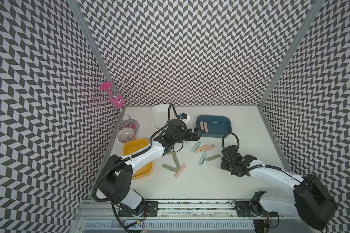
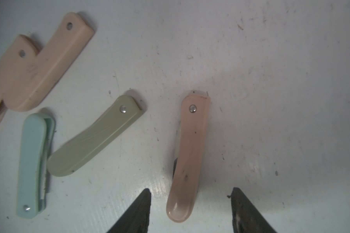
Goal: Place the fruit knives into the storage box by color
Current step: Pick up the fruit knife from the center of the board.
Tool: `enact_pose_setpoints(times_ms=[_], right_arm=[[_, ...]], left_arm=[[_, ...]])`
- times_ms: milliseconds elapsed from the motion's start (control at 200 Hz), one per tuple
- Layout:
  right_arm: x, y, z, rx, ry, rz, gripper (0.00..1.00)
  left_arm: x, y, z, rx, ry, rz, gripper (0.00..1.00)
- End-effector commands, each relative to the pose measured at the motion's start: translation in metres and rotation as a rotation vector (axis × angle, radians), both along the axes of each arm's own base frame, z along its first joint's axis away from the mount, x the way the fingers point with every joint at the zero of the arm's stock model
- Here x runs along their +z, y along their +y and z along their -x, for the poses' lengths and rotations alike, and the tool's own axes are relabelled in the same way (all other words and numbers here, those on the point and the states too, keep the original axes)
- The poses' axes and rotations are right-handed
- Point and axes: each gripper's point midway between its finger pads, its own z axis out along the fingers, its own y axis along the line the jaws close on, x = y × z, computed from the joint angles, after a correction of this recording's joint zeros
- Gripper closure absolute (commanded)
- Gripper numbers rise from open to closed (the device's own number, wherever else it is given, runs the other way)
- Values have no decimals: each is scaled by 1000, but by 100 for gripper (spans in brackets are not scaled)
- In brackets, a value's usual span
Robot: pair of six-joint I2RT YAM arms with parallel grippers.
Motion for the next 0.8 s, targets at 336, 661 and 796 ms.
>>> enact_pose_setpoints(times_ms=[336,661,796], right_arm=[[-24,-5,-5,-45,22,77,50],[-18,-7,-3,-49,2,72,76],[-3,-8,-9,-55,-35,69,78]], left_arm=[[9,3,7,-10,-21,33,0],[7,5,8,-5,-14,35,0],[8,4,8,-5,-14,39,0]])
